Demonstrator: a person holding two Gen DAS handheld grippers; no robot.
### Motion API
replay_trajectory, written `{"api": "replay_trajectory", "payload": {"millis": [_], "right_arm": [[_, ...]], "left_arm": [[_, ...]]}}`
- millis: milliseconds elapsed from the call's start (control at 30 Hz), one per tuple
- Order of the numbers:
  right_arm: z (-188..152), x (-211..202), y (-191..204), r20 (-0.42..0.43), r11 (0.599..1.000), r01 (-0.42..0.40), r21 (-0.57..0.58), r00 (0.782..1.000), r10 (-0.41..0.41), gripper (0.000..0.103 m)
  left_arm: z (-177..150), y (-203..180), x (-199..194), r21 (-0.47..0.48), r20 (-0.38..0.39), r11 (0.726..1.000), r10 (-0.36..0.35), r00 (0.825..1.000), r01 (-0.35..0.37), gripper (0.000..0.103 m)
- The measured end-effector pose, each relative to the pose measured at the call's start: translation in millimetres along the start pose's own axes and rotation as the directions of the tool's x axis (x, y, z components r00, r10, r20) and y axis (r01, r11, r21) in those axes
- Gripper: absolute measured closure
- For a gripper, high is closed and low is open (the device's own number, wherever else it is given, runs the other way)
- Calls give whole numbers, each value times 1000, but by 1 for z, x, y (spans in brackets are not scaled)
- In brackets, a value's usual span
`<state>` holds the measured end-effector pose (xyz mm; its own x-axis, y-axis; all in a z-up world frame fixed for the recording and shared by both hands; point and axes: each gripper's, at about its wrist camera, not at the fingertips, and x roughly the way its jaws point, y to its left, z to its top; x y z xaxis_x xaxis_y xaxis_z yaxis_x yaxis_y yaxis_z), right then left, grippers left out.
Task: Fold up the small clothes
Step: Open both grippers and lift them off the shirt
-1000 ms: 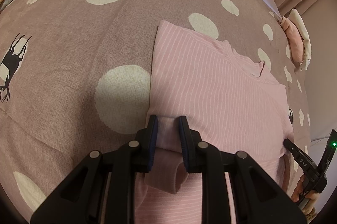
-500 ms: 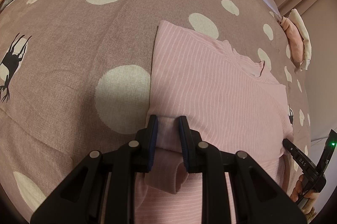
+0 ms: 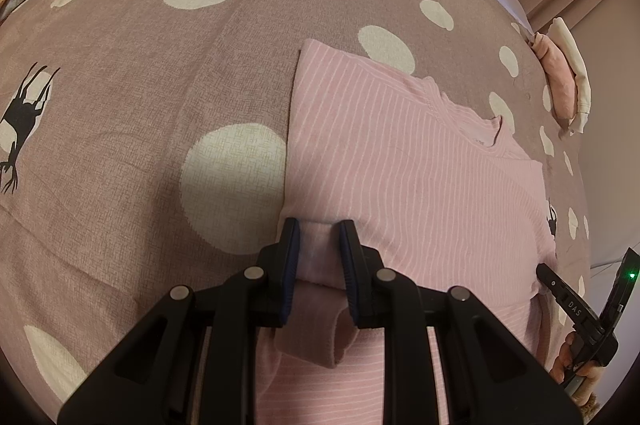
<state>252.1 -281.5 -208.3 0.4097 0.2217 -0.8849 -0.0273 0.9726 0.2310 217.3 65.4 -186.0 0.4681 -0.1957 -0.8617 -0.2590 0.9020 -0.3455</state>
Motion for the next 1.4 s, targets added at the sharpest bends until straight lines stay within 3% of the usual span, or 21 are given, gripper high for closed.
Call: {"api": "replay_trajectory", "payload": {"millis": [467, 800, 867, 900, 1067, 1267, 1400], "right_arm": [[-2, 0, -2, 7, 1000, -9, 15, 1000, 8, 89], [-3, 0, -2, 13, 1000, -11, 24, 1000, 11, 88], [-3, 0, -3, 13, 1000, -5, 25, 1000, 5, 85], [-3, 0, -3, 14, 1000, 0, 28, 1000, -1, 83], [-4, -1, -7, 17, 999, -14, 47, 1000, 14, 82], [-4, -12, -9, 37, 998, -4, 62, 999, 2, 66], [-10, -32, -11, 75, 997, -40, 69, 997, 35, 44]], "left_arm": [[-1, 1, -2, -19, 5, 1000, -3, 1000, 3, 80], [-6, 10, -9, -66, 14, 997, -50, 999, 51, 81], [-9, 10, -11, -64, 10, 998, -23, 1000, 23, 71], [-11, 12, -8, -69, -22, 998, 5, 1000, -6, 51], [-24, 19, -17, -73, 17, 996, -49, 999, 50, 52], [-31, 17, -44, -51, 54, 997, -54, 997, 57, 50], [-39, 14, -74, -29, 115, 994, -105, 988, 109, 33]]}}
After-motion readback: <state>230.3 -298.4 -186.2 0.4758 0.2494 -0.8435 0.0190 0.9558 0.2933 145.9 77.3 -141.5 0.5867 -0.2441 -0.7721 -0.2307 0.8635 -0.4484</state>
